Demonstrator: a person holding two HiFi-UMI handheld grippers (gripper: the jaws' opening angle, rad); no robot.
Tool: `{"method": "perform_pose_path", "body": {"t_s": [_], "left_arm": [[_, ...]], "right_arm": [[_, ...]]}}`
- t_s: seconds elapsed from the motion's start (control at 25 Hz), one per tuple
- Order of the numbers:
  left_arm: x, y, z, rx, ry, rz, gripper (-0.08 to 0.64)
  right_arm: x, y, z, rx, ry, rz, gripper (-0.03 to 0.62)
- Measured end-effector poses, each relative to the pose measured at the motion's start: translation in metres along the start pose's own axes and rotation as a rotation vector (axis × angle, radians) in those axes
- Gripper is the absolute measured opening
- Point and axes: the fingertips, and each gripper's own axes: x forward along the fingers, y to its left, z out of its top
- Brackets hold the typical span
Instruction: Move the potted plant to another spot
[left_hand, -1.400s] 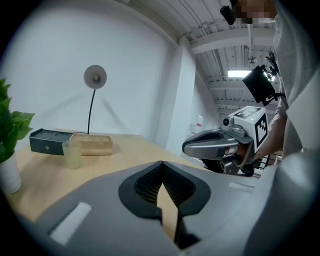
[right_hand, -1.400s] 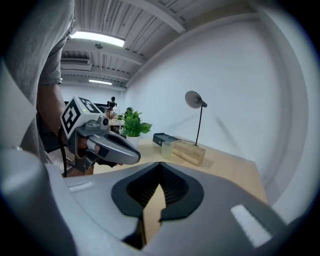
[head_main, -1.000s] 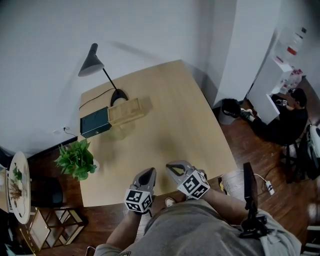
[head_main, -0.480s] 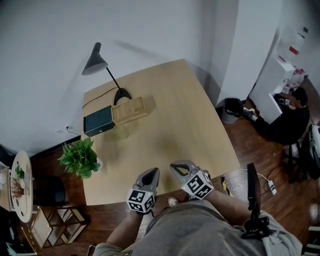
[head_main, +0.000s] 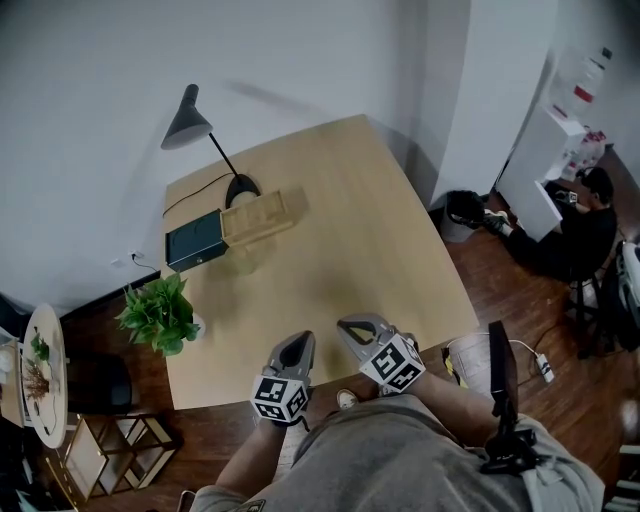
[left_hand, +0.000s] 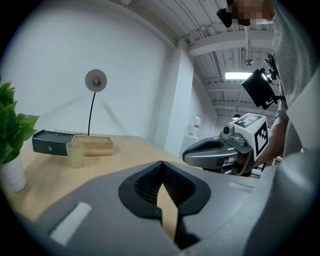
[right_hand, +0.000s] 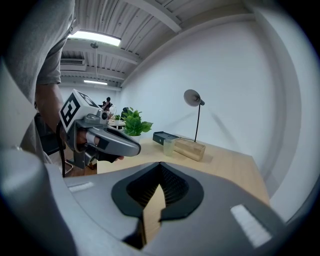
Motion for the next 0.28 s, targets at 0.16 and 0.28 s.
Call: {"method": "perform_pose_path", "body": {"t_s": [0.16,0.28], "left_arm": [[0.0025,-0.004,-0.0007,-0.01,-0.006,0.005,0.0],[0.0061,-0.0092,-0.0034,-0.014,-0.004,0.002,0.0]], "right_arm": [[-0.003,-0.0014,0.0015,0.001,-0.01,-0.004,0.005],[-0.0058,-0.0021,0.0007,0.0,-0.015,-0.002,0.005]]}}
